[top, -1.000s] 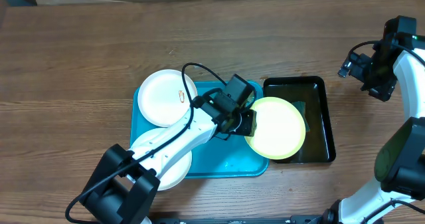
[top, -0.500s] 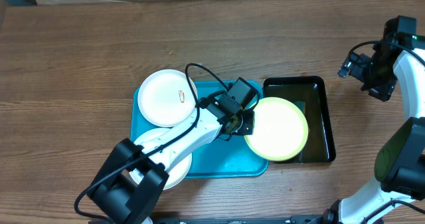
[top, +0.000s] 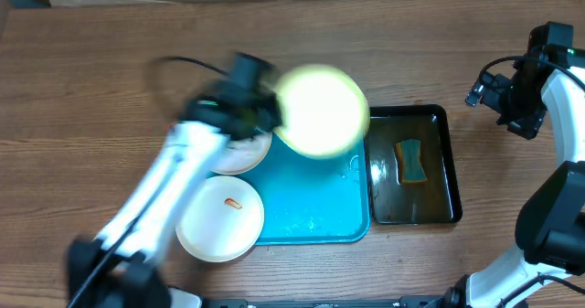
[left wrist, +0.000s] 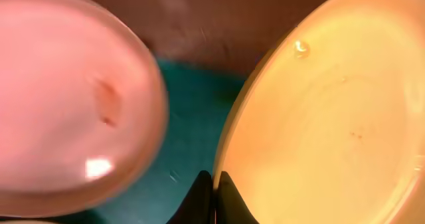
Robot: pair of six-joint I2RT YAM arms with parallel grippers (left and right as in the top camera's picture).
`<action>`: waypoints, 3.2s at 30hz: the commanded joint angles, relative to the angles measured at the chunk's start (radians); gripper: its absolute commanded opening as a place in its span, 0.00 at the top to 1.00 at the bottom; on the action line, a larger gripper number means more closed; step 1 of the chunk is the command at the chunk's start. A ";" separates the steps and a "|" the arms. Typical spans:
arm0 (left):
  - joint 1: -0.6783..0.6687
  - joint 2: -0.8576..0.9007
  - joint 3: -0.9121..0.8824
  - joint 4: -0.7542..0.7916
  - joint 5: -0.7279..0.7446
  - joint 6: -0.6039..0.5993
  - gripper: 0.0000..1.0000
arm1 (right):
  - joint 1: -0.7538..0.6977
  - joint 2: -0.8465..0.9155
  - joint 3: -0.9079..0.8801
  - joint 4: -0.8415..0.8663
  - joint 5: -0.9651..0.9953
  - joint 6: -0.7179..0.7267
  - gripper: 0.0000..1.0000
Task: Clean dirty plates on tray and stack at the side
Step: 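Carry yellow plate left and set it on table beside tray, then move left gripper to the rim of the upper white plate, then drag the white plate right toward tray center with left gripper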
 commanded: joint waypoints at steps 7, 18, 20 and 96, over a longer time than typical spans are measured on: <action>0.547 -0.061 0.005 -0.125 -0.067 0.086 0.96 | -0.001 -0.022 -0.003 0.004 0.008 0.000 0.00; 0.870 0.150 -0.097 0.011 -0.142 0.108 0.96 | -0.001 -0.022 -0.003 0.004 0.008 0.000 0.00; 0.883 0.190 -0.097 0.034 -0.139 0.122 0.93 | -0.001 -0.022 -0.003 0.004 0.008 0.000 0.00; 0.111 0.362 -0.039 -0.113 0.229 0.386 0.94 | -0.001 -0.022 -0.003 0.005 0.008 0.000 0.00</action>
